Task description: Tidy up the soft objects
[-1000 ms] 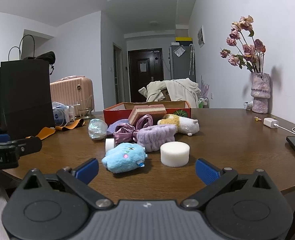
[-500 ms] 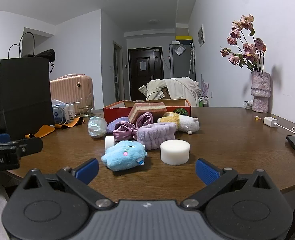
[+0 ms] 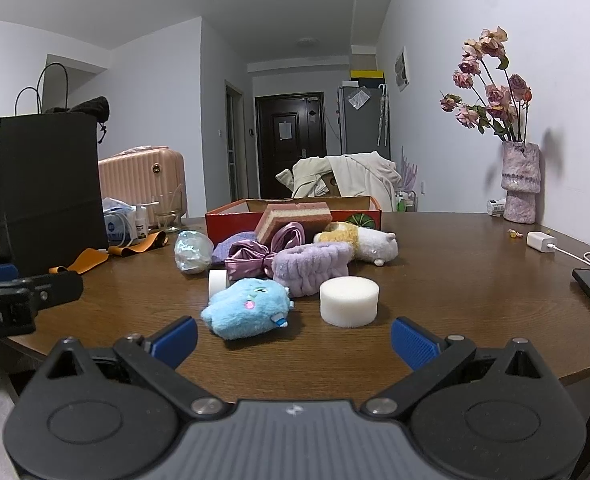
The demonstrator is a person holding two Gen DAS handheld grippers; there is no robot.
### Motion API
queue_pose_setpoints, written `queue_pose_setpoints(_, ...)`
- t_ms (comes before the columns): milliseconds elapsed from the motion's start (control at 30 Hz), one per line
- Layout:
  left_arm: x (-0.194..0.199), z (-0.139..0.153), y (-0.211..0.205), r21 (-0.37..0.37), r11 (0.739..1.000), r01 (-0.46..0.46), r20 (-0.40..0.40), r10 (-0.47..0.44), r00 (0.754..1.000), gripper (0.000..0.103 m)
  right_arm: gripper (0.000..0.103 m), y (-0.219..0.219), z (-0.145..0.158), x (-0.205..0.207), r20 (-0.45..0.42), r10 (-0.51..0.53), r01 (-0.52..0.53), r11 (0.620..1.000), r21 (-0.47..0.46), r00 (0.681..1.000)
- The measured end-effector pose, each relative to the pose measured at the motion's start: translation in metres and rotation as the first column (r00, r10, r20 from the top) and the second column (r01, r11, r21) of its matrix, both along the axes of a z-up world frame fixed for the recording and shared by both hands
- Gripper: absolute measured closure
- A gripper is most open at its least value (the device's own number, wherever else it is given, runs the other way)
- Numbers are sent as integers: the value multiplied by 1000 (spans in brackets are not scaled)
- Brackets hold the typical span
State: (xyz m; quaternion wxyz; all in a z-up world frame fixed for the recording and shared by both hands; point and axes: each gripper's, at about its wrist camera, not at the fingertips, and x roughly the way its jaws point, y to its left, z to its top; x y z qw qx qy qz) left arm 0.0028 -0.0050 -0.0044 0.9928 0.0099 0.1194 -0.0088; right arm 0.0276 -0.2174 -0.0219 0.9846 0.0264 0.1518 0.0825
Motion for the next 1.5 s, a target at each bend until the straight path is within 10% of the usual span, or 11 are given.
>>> queue_pose_setpoints(933,1,-2,-2,2,1000,0,-4,0,1000,0,0,0,-2,-1,-7,-8,8,1000,2,1000)
queue_pose_setpoints(1500,69,-4,-18,-12,995,99,-131,-100,986,0,2,-20,10,52,-40,-14,15,999,44,999)
